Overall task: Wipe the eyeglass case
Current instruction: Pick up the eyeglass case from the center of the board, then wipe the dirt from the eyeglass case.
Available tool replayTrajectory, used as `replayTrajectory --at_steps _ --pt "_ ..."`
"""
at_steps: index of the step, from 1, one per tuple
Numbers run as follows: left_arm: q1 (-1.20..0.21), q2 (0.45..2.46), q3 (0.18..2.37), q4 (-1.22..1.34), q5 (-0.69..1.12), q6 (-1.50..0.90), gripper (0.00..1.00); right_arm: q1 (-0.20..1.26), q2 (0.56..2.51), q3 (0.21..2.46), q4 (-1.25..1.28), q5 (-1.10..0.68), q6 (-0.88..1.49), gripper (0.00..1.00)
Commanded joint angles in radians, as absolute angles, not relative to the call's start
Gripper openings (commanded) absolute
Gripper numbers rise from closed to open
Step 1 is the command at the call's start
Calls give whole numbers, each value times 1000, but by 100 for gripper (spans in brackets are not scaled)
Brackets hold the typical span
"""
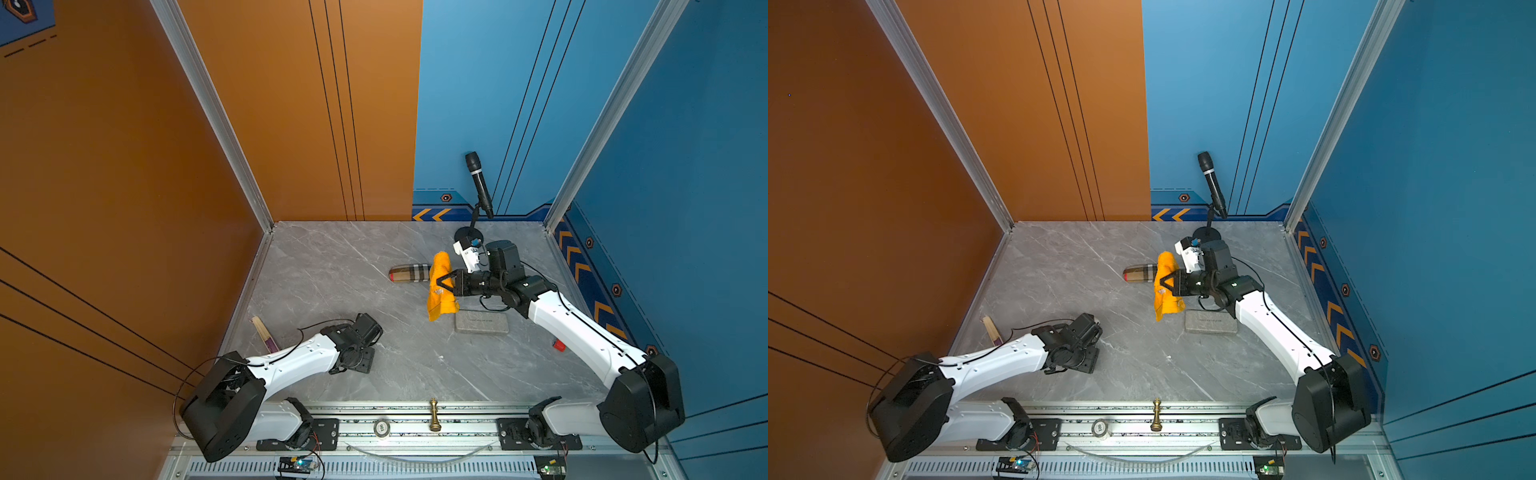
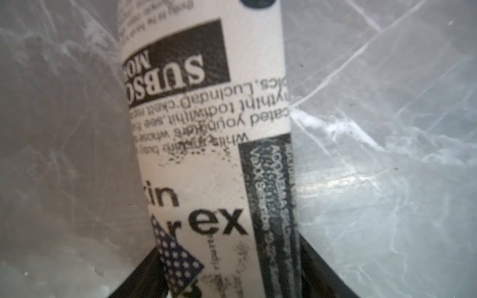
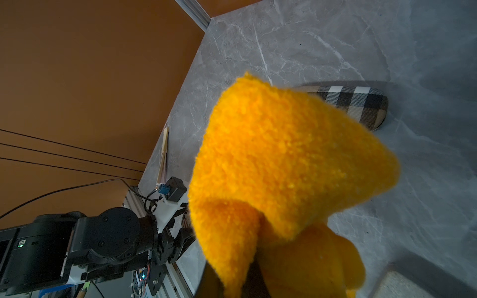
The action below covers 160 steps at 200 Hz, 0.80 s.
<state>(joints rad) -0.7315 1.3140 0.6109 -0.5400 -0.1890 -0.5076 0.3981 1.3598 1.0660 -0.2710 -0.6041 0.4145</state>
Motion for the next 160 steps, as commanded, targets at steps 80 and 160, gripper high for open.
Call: replayTrajectory --at_steps 80,160 --pt "-794 1128 708 -506 -152 -340 43 427 1276 1150 -460 -579 367 0" --pt "-865 1193 914 -424 -35 -110 38 690 1332 1196 -446 -548 532 0"
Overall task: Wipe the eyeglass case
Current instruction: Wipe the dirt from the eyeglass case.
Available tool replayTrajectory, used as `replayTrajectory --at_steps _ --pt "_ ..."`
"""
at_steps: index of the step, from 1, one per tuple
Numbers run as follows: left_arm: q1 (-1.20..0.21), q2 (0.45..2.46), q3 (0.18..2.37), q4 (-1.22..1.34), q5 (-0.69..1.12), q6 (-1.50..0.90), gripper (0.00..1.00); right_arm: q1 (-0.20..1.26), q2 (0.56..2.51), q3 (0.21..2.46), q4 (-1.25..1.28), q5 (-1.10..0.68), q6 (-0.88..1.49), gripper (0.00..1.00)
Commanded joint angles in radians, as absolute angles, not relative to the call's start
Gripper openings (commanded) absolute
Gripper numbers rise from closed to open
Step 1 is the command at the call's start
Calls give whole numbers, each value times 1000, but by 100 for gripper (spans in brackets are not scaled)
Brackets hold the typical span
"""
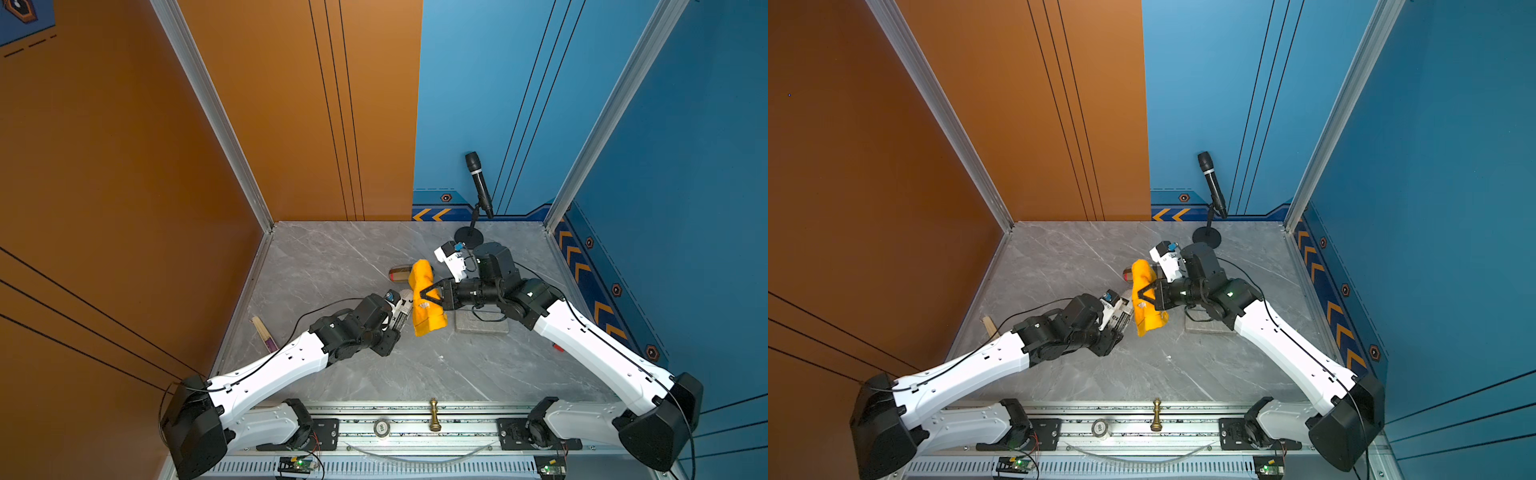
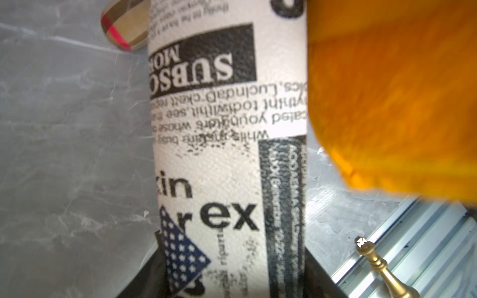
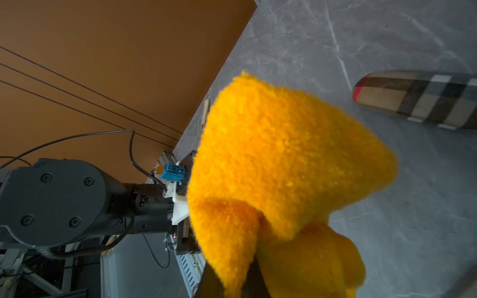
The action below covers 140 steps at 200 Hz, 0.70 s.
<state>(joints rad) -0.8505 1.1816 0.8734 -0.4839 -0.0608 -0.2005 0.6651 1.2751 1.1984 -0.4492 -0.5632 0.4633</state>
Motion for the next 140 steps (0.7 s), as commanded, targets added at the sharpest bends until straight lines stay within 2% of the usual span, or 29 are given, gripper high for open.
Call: replayTrajectory --at_steps 1,58,113,140 --pt "-865 1192 914 -421 -36 -109 38 690 1333 1194 -446 -549 533 0" --pt "-886 1133 846 -255 -30 -45 34 577 1352 1037 -412 -602 554 0" --pt "-933 1170 845 -205 -109 67 32 620 1479 1156 -387 -753 550 0" --pt "-938 1159 828 -198 -133 88 31 556 1525 1188 -423 -816 533 0"
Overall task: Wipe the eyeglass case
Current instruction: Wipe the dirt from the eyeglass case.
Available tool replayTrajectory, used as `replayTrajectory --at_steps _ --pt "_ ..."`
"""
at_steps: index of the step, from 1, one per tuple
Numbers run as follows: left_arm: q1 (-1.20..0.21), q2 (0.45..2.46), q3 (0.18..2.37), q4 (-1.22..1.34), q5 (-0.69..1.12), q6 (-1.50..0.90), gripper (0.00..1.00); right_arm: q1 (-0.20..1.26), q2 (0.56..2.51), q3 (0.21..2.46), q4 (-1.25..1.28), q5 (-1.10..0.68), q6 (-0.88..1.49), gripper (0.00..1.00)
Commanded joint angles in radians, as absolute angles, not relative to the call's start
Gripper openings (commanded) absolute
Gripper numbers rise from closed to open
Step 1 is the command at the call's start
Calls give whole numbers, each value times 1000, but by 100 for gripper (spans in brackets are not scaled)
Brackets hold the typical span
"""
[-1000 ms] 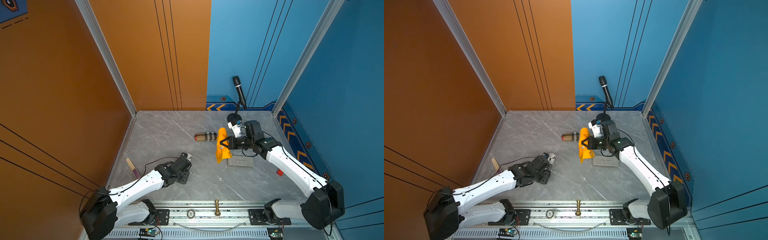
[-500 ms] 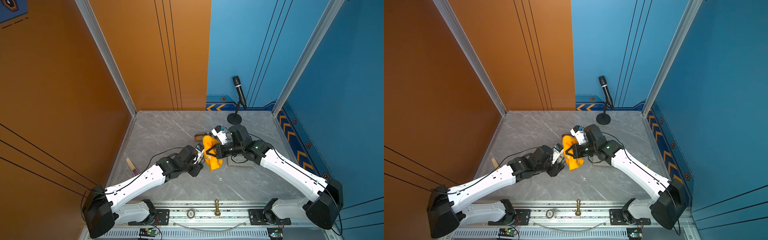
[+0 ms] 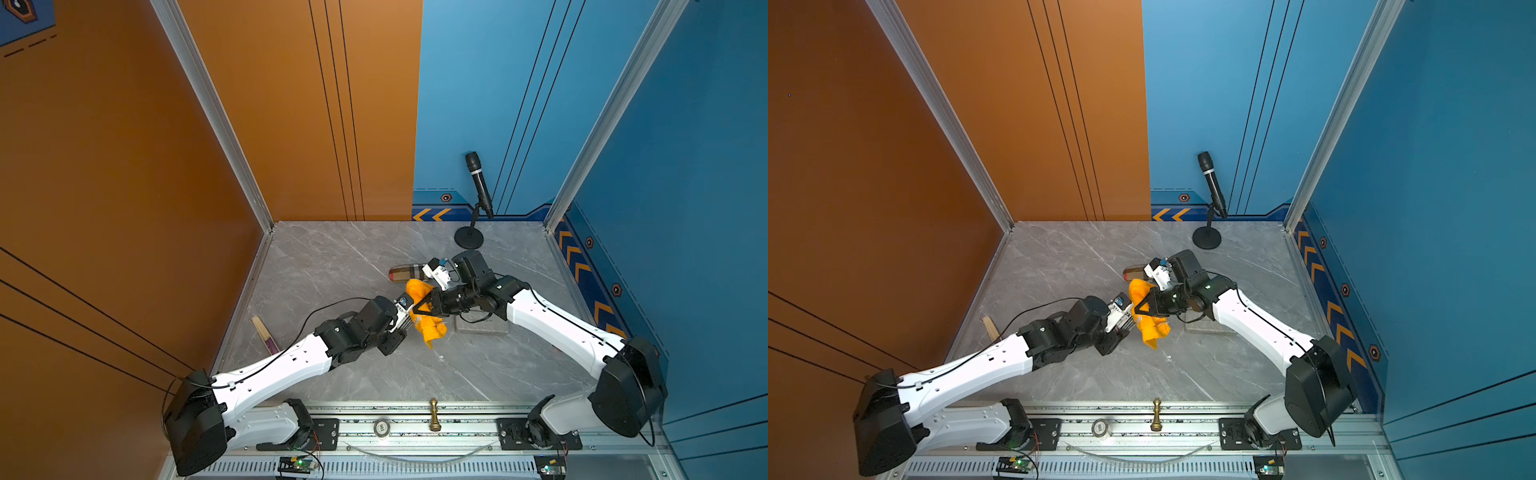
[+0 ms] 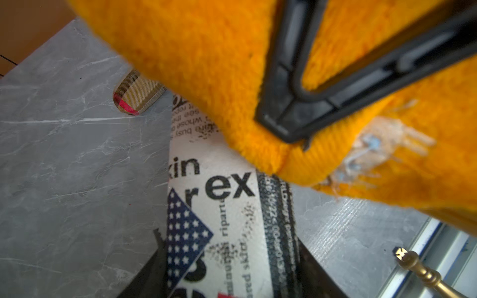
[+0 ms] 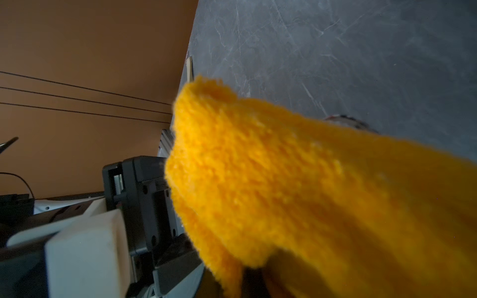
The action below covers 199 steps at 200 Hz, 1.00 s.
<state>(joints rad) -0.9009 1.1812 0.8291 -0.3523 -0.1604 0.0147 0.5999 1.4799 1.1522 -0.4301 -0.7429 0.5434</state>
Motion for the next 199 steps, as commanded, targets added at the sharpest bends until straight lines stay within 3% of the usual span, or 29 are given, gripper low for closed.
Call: replayTrajectory --at_steps 1,23,74,127,178,199 --pt "-938 1159 828 -198 -134 88 32 550 1527 1189 -428 -816 531 0" --pt "-954 1152 825 -198 -162 102 32 506 1567 1255 -551 -810 471 0" --pt "-963 1159 824 -143 -188 122 32 649 1678 1324 -496 -921 507 0" --pt "-958 1124 800 -147 -208 102 32 448 1635 1377 -747 -771 292 0" --pt "-950 1132 787 -112 -215 81 32 614 1651 1353 -616 -861 379 0" --pt "-947 1127 788 -120 -227 81 32 595 1654 1345 -575 -911 402 0"
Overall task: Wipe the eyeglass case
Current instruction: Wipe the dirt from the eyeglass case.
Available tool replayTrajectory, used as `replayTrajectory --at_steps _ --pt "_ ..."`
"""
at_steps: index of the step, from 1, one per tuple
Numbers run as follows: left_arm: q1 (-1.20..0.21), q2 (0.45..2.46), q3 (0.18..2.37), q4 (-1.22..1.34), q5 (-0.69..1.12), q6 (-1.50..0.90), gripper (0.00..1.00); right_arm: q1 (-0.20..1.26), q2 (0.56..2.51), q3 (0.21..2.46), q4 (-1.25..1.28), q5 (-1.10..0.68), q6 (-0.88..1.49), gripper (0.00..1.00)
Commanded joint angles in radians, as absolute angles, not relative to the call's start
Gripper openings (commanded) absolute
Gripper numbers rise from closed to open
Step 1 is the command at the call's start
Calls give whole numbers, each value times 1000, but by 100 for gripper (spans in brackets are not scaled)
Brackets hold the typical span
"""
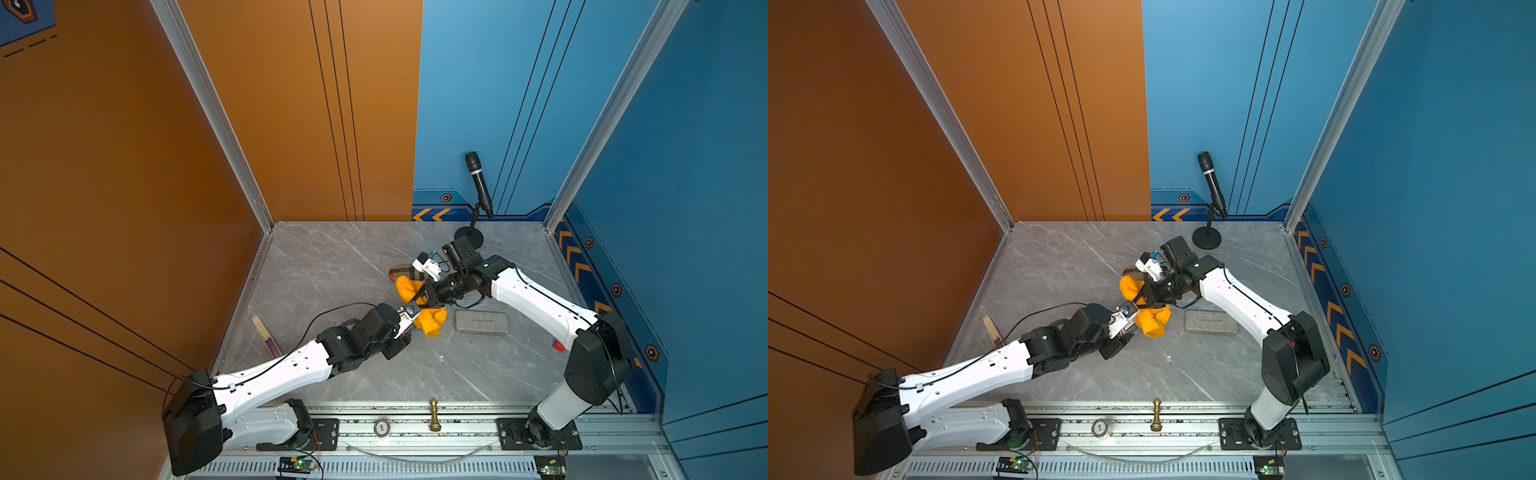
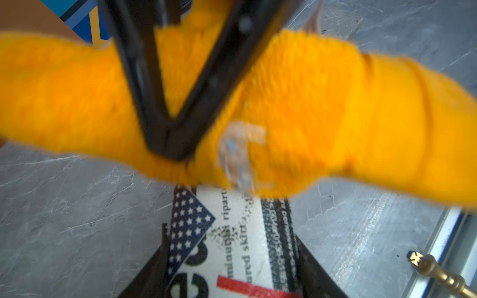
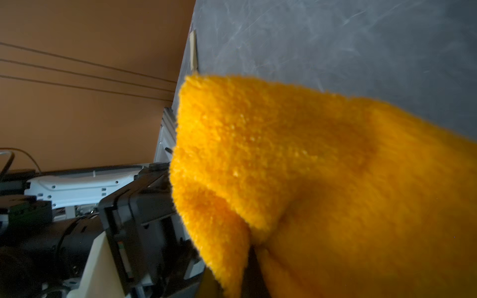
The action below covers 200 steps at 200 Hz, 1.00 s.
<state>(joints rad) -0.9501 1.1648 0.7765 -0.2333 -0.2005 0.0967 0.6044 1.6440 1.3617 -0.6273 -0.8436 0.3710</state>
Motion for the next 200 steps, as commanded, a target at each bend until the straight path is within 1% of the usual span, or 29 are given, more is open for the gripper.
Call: replayTrajectory --at_steps 1,11,27,41,54,68,84,102,119,146,172,184,200 --pt "-947 1126 787 -121 -227 81 32 590 1654 1345 -575 -911 401 0" --pt "-945 1117 782 -120 -229 81 32 538 1653 1339 -589 -899 393 0" --pt "-939 1101 776 -122 -233 77 31 457 1652 1362 -694 -848 324 0" --pt "-934 1087 772 -127 -235 71 32 436 1636 1385 -760 -776 264 0" --pt "-930 1079 766 -124 -234 61 31 464 1618 1393 -772 -747 247 0" --pt "-927 1078 760 -112 -231 49 32 531 1619 1393 -755 -753 254 0" --pt "-922 1088 760 -103 -233 37 31 594 1627 1379 -688 -800 307 0" --pt "-920 1095 766 -110 -234 34 31 608 1623 1328 -572 -858 390 0" --pt "-919 1087 764 -110 -237 35 31 568 1620 1312 -587 -828 368 0" --pt "-913 1067 762 -121 -243 31 31 427 1601 1305 -684 -750 292 0" --pt "-879 1059 772 -160 -221 -11 31 358 1505 1284 -704 -687 268 0" --pt "-845 1058 773 -177 -170 -53 31 372 1431 1264 -691 -613 270 0" --pt "-777 1064 778 -181 -29 -138 31 431 1312 1200 -601 -531 298 0"
